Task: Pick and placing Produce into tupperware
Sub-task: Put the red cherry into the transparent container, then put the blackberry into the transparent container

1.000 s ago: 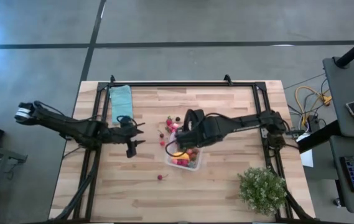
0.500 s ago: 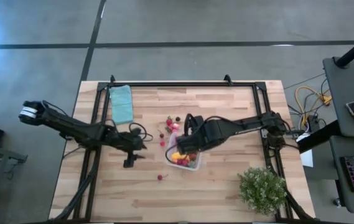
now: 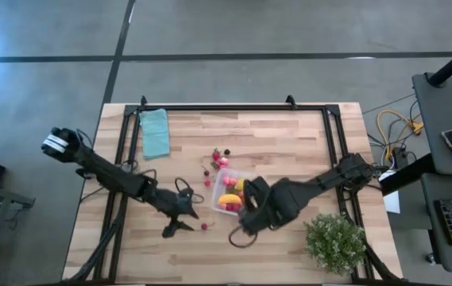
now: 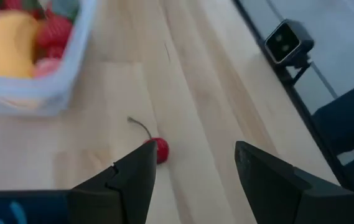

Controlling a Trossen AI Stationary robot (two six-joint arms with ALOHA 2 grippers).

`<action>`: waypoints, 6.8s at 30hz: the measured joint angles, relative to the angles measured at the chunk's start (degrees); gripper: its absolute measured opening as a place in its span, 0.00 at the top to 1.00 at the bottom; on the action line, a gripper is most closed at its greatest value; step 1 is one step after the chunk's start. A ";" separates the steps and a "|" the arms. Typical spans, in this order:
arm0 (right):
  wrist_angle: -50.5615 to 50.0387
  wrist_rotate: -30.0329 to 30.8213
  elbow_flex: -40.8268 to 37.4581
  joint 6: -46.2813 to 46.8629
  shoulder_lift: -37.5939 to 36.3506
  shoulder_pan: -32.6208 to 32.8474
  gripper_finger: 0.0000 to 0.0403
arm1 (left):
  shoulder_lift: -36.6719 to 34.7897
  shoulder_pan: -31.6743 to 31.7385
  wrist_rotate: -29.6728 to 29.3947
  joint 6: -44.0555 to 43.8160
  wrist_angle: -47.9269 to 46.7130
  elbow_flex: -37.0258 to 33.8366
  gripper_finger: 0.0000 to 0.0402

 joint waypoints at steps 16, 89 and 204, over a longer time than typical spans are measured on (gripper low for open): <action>0.04 3.48 -5.22 7.00 -0.05 8.00 0.36 | 12.22 -3.49 -11.67 -2.00 -7.88 10.86 0.50; 0.10 4.94 -12.27 17.58 -1.93 9.87 0.36 | 8.76 -4.41 -19.45 3.31 -10.95 13.83 0.77; 41.41 -25.07 -12.25 -43.86 17.63 -43.88 0.50 | -9.52 41.47 -24.95 4.63 -38.56 9.54 0.39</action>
